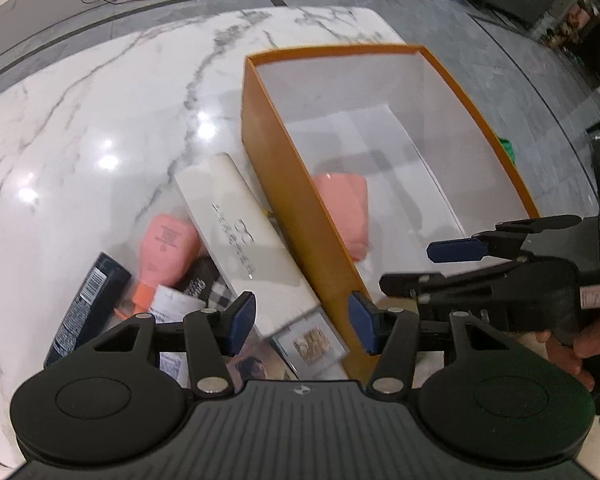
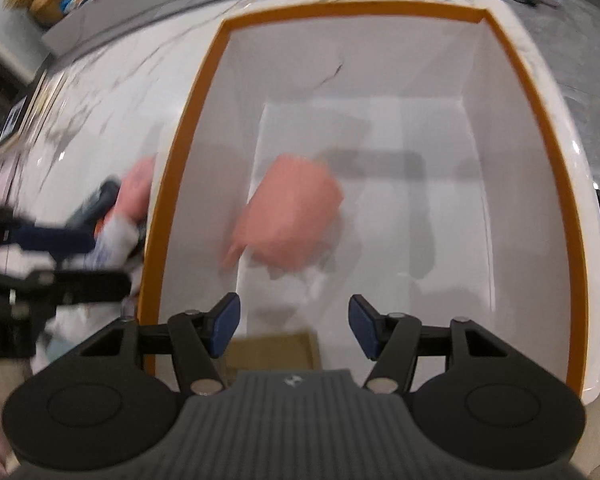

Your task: Organize rigid objects

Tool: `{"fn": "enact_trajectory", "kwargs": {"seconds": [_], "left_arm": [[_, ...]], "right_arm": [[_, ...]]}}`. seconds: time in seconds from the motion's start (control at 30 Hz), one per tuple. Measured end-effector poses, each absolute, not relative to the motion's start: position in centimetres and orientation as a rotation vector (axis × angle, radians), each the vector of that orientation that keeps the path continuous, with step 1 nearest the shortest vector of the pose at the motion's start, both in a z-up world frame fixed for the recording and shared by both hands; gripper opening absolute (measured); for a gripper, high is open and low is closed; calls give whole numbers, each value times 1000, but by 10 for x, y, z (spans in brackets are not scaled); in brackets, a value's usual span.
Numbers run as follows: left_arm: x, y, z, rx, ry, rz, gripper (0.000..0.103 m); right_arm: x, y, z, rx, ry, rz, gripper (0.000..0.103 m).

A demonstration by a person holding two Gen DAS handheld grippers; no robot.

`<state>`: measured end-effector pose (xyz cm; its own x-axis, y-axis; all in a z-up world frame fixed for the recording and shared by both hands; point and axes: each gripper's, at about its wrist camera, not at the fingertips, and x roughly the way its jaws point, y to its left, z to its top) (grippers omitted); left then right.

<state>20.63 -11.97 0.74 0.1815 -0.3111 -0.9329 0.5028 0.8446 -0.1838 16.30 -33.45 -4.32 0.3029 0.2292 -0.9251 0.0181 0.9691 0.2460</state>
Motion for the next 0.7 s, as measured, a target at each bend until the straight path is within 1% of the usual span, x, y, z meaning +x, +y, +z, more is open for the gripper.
{"fn": "enact_trajectory", "kwargs": {"seconds": [0.1,0.3,0.53,0.7], "left_arm": [[212,-118,8,160,1246,-562,63],[226,-112,4,137,1223,-527,63],[235,-103,-8,109,1247,-503,63],[236,-96,-11,90,1262,-491,63]], "right_arm": [[175,-335,-47,290,1242,114,66],[195,-335,-59,348,1233,69,66],[214,-334,-67,356,1238,64,65],[221,-340,-73,397,1264,70,67]]}}
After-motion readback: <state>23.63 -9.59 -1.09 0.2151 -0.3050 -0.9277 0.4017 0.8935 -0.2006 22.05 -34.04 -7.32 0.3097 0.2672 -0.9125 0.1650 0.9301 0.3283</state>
